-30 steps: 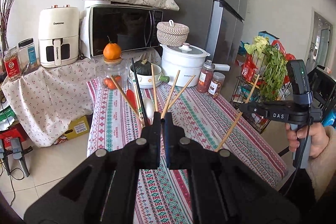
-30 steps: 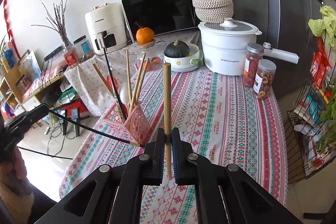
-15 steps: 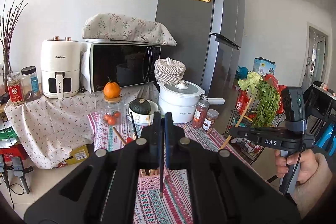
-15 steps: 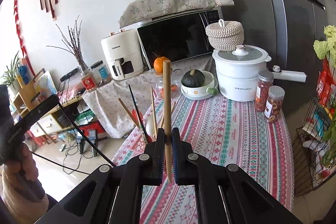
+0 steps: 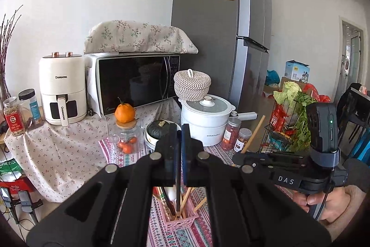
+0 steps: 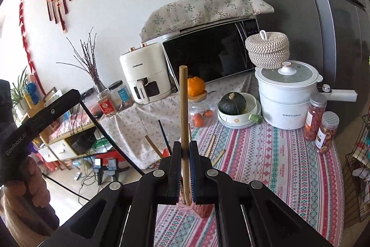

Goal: Organize utensils

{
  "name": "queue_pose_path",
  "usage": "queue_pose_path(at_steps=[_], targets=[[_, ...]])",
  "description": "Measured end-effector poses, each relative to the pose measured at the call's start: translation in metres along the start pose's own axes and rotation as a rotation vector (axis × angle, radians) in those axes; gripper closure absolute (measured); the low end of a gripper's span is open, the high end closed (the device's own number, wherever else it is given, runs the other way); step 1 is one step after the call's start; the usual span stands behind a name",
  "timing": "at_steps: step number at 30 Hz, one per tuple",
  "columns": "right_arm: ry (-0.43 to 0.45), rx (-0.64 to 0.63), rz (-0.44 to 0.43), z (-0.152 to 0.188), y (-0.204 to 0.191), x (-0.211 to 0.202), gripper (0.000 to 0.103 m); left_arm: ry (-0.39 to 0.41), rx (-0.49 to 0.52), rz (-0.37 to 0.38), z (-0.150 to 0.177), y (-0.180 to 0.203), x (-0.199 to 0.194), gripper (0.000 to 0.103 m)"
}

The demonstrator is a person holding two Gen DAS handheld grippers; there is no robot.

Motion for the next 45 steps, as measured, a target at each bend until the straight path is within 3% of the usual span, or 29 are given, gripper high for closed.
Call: queue_pose_path(at_steps=[8, 12, 14, 17, 22, 25, 31, 39, 45], targets=[[-0.103, 0.007, 0.001, 0.027, 0.001, 0.051, 0.096, -0.153, -0.006, 0.016, 0.031, -0.007, 0.047, 0.099], [-0.123, 0.040, -0.013, 0.032, 0.008, 0.056, 0.091, -0.167, -0.041, 0.022, 0.038, -0.009, 0.053, 0.097], [-0.101, 0.035, -0.015, 0.028, 0.009, 0.049, 0.086, -0.168, -0.058, 0.029, 0.039, -0.009, 0.052, 0.089], [-0.069, 0.040, -0.021, 0.021, 0.011, 0.036, 0.077, -0.168, -0.083, 0.021, 0.040, -0.012, 0.048, 0.067], [-0.019, 0.035, 0.006, 0.016, 0.017, 0.008, 0.045, -0.188, -0.142, -0.005, 0.052, -0.017, 0.036, 0.031], [0.008, 0.041, 0.058, 0.017, 0.026, -0.011, 0.026, -0.232, -0.167, -0.043, 0.069, -0.019, 0.028, 0.017], [0.008, 0.069, 0.159, 0.027, 0.042, -0.041, 0.000, -0.341, -0.204, -0.114, 0.110, -0.018, 0.015, 0.001], [-0.034, -0.011, 0.379, 0.068, 0.051, -0.076, 0.000, -0.350, -0.207, -0.219, 0.136, -0.004, -0.010, 0.001], [0.007, -0.027, 0.446, 0.086, 0.044, -0.100, 0.000, -0.307, -0.178, -0.269, 0.140, 0.012, -0.022, 0.001]])
Point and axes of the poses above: each gripper's, at about its wrist camera, not at the fingertips, and x roughly the way its jaws point, y to its right, z to its underside, the point moved 9 cm from there along x, roughly the way its jaws point
